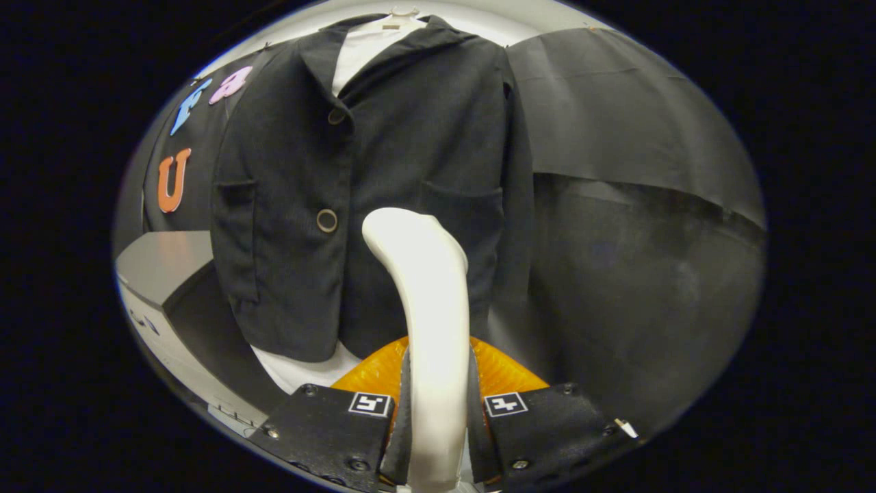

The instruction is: Iron the clothes twice with a garment steamer, once on the left side and once on the right side.

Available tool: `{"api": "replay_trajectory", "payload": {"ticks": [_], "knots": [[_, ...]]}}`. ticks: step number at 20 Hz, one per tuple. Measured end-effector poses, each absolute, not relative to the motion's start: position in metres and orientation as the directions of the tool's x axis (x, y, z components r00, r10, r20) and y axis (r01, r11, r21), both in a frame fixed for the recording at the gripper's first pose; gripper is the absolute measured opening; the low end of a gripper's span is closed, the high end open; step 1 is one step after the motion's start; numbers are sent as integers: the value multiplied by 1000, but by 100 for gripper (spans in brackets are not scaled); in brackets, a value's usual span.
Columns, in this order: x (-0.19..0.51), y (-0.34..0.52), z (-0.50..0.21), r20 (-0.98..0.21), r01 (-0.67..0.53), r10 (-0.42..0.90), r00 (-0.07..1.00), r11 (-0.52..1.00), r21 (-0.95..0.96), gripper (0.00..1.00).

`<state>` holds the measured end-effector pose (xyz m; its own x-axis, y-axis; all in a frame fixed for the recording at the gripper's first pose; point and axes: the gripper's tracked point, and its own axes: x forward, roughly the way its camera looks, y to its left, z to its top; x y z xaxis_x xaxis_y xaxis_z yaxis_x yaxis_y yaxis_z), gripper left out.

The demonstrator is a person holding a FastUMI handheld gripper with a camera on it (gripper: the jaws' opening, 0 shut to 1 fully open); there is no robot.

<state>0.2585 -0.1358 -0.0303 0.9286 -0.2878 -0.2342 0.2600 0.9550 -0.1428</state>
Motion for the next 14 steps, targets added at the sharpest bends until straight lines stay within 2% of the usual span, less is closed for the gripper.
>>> {"api": "replay_trajectory", "payload": {"ticks": [14], "knots": [[254, -151, -107, -290, 190, -248, 925, 959, -211, 37]]}}
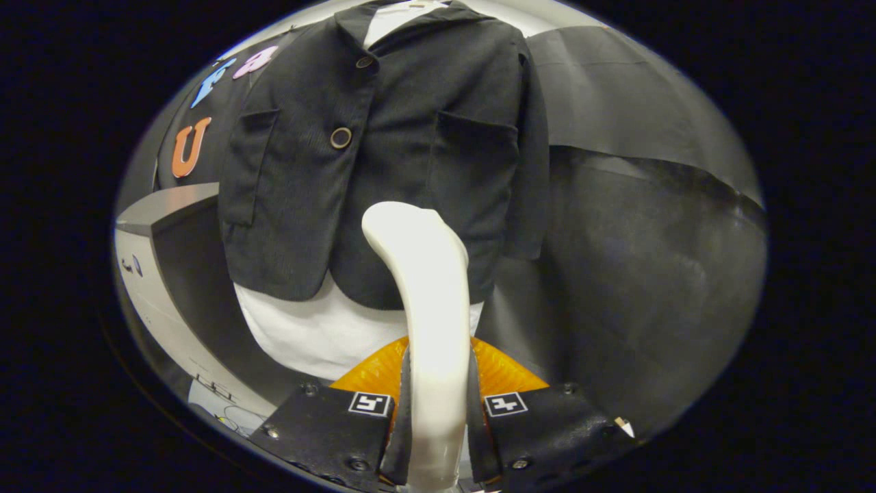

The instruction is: Iron the clothes twice with a garment steamer, once on the left side and once on the right side.

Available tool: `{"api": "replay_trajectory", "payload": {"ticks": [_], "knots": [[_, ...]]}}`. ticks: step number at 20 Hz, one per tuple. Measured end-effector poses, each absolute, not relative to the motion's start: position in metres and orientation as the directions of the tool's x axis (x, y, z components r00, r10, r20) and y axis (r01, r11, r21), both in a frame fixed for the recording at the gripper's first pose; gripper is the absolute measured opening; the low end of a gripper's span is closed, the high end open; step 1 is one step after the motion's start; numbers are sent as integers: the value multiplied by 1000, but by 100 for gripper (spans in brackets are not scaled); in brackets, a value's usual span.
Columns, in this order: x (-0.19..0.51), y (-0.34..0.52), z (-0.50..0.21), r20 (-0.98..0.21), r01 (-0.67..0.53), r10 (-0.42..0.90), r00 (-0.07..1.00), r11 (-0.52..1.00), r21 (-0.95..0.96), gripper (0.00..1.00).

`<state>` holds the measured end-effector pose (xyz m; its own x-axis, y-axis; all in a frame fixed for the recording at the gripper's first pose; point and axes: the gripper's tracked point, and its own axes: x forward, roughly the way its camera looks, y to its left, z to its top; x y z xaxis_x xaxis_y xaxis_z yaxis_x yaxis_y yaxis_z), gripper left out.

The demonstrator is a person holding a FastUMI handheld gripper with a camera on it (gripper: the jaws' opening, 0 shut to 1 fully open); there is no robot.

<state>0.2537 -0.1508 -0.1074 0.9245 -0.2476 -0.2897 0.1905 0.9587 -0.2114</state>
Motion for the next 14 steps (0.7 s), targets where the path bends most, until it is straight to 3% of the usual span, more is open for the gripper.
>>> {"api": "replay_trajectory", "payload": {"ticks": [8, 14], "knots": [[242, -143, -141, -377, 145, -224, 899, 963, -225, 37], [194, -112, -112, -314, 191, -251, 916, 959, -208, 36]]}}
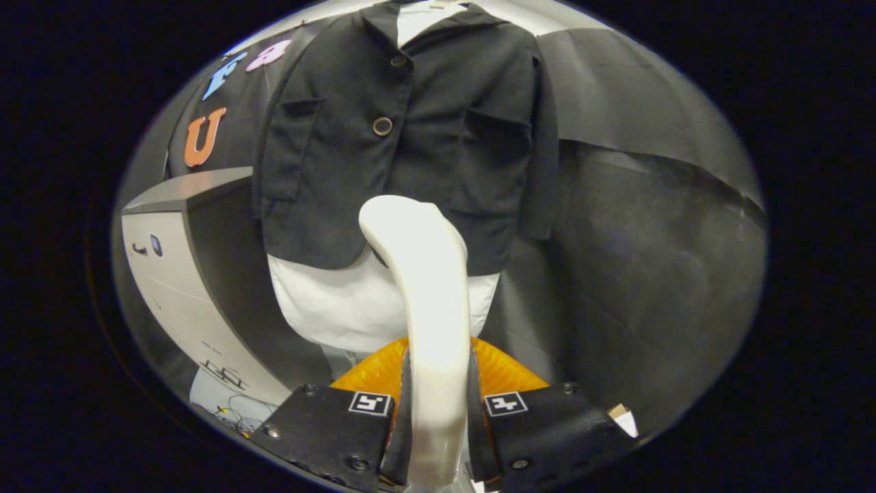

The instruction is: Iron the clothes twice with a garment steamer, once on the left side and once on the right side.

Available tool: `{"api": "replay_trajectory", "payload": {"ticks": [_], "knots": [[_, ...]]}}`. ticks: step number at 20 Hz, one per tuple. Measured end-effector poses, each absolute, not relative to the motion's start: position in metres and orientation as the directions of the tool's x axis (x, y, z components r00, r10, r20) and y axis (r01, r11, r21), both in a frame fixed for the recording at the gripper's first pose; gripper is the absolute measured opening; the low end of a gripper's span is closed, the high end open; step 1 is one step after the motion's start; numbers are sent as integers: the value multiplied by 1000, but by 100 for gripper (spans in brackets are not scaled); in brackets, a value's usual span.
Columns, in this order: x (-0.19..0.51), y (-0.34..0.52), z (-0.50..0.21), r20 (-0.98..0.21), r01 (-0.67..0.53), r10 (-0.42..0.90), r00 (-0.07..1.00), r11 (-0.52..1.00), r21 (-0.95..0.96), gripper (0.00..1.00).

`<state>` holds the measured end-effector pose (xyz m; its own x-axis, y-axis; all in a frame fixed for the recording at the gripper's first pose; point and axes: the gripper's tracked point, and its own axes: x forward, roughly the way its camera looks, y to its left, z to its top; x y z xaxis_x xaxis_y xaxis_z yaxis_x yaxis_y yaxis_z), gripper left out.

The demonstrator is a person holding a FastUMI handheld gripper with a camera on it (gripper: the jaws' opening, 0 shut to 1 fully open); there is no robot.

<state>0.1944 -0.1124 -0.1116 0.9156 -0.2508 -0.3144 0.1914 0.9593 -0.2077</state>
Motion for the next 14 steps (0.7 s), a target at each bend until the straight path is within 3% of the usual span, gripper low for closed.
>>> {"api": "replay_trajectory", "payload": {"ticks": [14], "knots": [[-16, -5, -47, -176, 236, -261, 949, 960, -151, 37]]}}
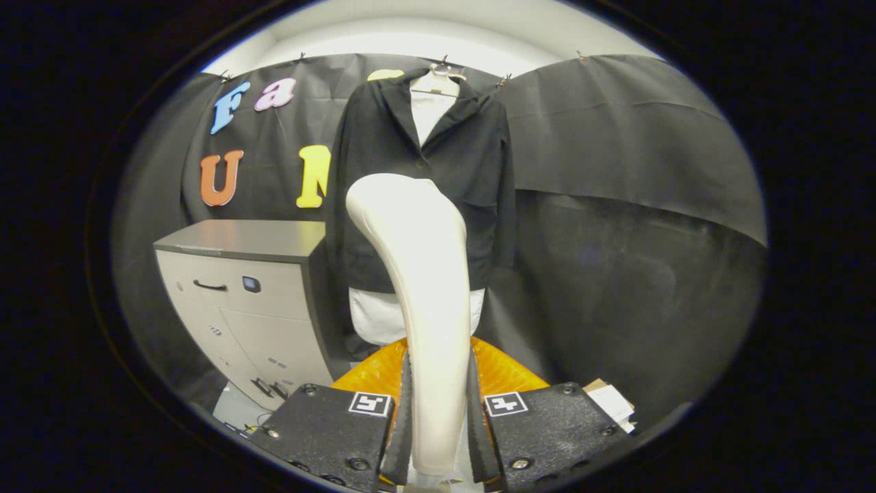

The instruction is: Iron the clothes twice with a garment steamer, once on the left side and once on the right side.

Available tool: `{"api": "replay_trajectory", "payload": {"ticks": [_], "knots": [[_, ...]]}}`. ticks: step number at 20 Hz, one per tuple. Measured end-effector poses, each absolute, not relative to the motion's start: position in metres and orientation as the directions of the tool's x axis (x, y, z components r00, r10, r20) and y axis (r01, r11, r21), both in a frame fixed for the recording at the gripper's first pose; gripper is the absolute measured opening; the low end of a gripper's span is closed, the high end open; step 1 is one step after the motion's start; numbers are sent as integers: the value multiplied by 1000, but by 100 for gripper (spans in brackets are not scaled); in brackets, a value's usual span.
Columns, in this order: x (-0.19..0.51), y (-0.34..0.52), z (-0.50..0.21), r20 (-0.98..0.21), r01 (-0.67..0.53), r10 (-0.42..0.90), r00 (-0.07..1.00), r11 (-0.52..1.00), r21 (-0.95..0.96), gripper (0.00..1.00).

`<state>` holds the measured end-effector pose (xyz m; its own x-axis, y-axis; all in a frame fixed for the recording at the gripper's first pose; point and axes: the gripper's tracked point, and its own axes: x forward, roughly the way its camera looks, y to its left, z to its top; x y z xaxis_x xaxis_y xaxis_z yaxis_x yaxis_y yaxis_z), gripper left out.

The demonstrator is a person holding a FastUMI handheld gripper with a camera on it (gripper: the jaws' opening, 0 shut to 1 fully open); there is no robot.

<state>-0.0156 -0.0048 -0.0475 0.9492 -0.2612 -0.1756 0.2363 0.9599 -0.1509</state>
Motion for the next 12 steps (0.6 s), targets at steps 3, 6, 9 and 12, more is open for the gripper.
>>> {"api": "replay_trajectory", "payload": {"ticks": [3, 6, 9, 12], "knots": [[-51, 14, -26, -119, 219, -238, 964, 963, -155, 37], [-68, 27, -7, -69, 176, -190, 979, 970, -166, 37], [-88, 30, 7, -48, 134, -143, 989, 978, -158, 37], [-106, 24, 26, -12, 94, -97, 995, 985, -145, 36]]}}
